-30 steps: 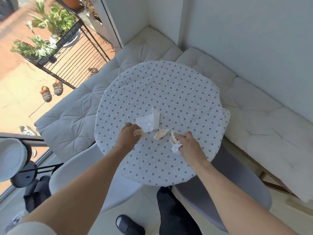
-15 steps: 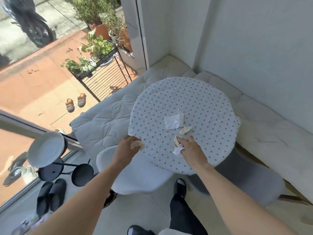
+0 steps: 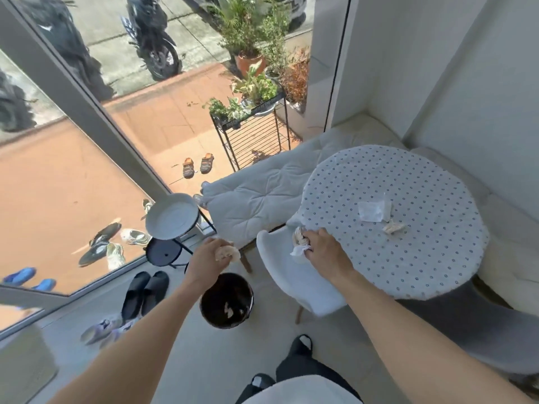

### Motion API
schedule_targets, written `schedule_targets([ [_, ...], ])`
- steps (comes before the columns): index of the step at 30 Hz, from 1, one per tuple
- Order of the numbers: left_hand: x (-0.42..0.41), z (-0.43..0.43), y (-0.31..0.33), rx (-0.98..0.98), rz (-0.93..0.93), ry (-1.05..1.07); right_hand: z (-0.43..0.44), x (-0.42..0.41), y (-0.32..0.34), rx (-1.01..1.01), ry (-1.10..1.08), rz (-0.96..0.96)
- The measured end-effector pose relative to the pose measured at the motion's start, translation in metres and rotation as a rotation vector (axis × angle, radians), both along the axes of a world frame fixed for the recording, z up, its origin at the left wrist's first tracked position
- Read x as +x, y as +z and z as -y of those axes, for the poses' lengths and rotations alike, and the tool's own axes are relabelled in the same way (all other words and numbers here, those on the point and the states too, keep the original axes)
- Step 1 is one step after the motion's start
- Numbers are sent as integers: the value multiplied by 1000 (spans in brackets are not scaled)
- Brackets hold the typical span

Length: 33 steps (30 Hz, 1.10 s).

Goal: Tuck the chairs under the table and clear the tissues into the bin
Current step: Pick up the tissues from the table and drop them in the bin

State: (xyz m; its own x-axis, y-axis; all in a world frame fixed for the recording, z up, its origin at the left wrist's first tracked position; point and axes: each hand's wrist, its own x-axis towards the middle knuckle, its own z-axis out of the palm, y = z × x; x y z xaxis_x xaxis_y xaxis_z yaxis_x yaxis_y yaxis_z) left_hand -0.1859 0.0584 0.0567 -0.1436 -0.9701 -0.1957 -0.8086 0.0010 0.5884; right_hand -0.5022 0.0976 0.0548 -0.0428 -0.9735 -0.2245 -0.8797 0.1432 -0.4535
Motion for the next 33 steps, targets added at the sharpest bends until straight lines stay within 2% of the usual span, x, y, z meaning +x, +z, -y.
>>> schedule_targets([
  [4,51,-6,7,14,-14,94,32,55,5,-30,106,48],
  [10,119,-19,9,40,-43,222,60,131,-9,60,237,74],
  [16,163,-13,-6,77,-98,244,63,185,-32,115,274,103],
  [21,194,23,-34,138,-111,171,63,224,-54,188,125,164],
  [27,231,60,-62,236,-137,-18,46,273,-81,310,-133,130],
  [33,257,80,-104,375,-49,-121,25,316,-122,386,-536,400],
])
